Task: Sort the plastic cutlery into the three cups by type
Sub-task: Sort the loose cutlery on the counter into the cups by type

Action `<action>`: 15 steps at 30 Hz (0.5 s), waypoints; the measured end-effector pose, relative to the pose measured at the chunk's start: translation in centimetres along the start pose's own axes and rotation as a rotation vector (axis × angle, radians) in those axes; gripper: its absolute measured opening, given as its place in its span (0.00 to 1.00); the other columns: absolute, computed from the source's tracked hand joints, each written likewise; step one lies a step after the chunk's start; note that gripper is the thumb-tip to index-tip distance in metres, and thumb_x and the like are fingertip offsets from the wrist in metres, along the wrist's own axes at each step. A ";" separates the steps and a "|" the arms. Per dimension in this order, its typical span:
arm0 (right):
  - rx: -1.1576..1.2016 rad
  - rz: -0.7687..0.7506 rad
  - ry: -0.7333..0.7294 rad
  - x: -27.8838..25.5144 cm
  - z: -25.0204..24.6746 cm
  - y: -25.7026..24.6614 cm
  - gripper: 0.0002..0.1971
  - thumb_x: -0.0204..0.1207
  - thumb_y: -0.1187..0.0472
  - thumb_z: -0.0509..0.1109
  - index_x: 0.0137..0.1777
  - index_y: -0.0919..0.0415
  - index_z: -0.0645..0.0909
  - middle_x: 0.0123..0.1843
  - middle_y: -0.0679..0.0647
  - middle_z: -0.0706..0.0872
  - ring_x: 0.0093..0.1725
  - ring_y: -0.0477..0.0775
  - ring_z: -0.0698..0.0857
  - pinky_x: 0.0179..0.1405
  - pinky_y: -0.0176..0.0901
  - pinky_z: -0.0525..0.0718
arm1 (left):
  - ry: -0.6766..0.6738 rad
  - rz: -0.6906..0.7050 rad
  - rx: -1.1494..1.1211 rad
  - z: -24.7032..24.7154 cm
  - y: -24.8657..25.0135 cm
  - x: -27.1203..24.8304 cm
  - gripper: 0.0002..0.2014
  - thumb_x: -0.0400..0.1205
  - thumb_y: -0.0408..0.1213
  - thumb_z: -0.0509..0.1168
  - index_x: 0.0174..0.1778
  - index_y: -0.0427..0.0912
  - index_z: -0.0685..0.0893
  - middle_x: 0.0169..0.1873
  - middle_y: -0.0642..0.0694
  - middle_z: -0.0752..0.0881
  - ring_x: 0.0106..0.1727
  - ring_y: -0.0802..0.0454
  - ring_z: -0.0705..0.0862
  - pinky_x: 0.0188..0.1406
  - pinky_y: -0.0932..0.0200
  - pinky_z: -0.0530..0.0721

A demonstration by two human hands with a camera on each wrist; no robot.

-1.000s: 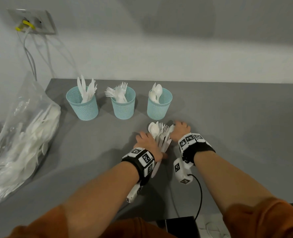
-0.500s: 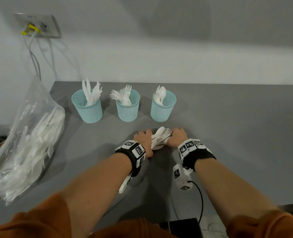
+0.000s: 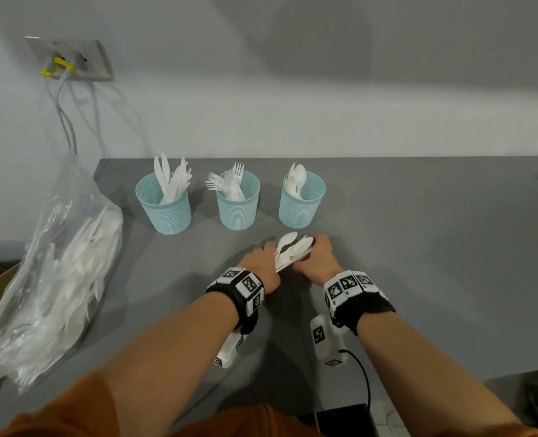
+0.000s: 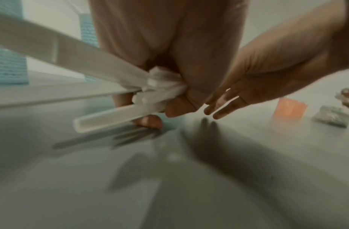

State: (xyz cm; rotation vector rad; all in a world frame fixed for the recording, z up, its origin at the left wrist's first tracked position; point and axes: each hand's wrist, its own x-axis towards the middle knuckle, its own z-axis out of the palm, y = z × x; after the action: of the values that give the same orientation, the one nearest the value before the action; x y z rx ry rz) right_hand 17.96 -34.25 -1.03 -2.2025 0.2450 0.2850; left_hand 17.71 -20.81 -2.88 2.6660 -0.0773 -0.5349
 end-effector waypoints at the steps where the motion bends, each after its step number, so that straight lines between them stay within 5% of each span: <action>1: 0.065 -0.013 0.020 -0.1 0.1 0.0 0.30 0.63 0.72 0.78 0.60 0.62 0.66 0.67 0.65 0.70 0.66 0.62 0.78 0.68 0.53 0.77 | -0.002 0.012 -0.039 -0.2 -0.1 -0.1 0.23 0.75 0.30 0.63 0.66 0.39 0.68 0.62 0.34 0.76 0.63 0.35 0.78 0.60 0.45 0.79; 4: 0.184 -0.063 -0.012 -0.1 0.2 -0.8 0.46 0.63 0.73 0.80 0.77 0.61 0.56 0.72 0.59 0.70 0.69 0.57 0.77 0.71 0.46 0.75 | 0.026 0.075 -0.181 -0.7 -1.0 -0.4 0.20 0.76 0.28 0.60 0.64 0.37 0.70 0.62 0.36 0.75 0.63 0.37 0.77 0.60 0.50 0.75; 6: 0.210 -0.127 -0.031 -0.1 0.3 -2.1 0.40 0.70 0.75 0.72 0.79 0.61 0.56 0.72 0.59 0.72 0.70 0.56 0.77 0.70 0.40 0.73 | 0.060 0.112 -0.293 -1.2 -1.9 -0.5 0.17 0.74 0.27 0.60 0.60 0.37 0.73 0.59 0.37 0.77 0.61 0.37 0.78 0.57 0.53 0.75; 9: 0.173 -0.286 0.041 -0.8 0.6 -4.9 0.31 0.75 0.73 0.67 0.77 0.60 0.64 0.71 0.57 0.67 0.64 0.58 0.79 0.66 0.38 0.76 | 0.129 0.141 -0.523 -1.8 -3.5 -0.7 0.30 0.69 0.27 0.58 0.69 0.47 0.73 0.60 0.42 0.82 0.59 0.42 0.82 0.60 0.47 0.81; 12: 0.206 -0.401 0.062 -1.4 1.5 -7.2 0.25 0.78 0.70 0.63 0.74 0.56 0.69 0.68 0.53 0.68 0.64 0.54 0.78 0.68 0.44 0.77 | 0.153 0.120 -0.865 -3.0 -4.2 -1.9 0.28 0.75 0.24 0.56 0.70 0.49 0.71 0.47 0.46 0.84 0.43 0.48 0.82 0.39 0.53 0.84; 15: 0.322 -0.448 0.044 -1.7 2.1 -8.9 0.25 0.77 0.76 0.58 0.71 0.55 0.69 0.60 0.52 0.81 0.53 0.50 0.84 0.60 0.39 0.81 | 0.156 0.181 -1.025 -4.7 -5.0 -3.3 0.22 0.80 0.27 0.60 0.63 0.58 0.69 0.45 0.48 0.81 0.40 0.51 0.79 0.31 0.61 0.76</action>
State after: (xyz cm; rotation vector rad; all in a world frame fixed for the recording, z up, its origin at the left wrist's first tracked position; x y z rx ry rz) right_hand 18.57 -27.18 4.94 -1.8815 -0.1711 -0.0500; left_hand 16.27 -13.99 0.18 1.6652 0.0064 -0.2042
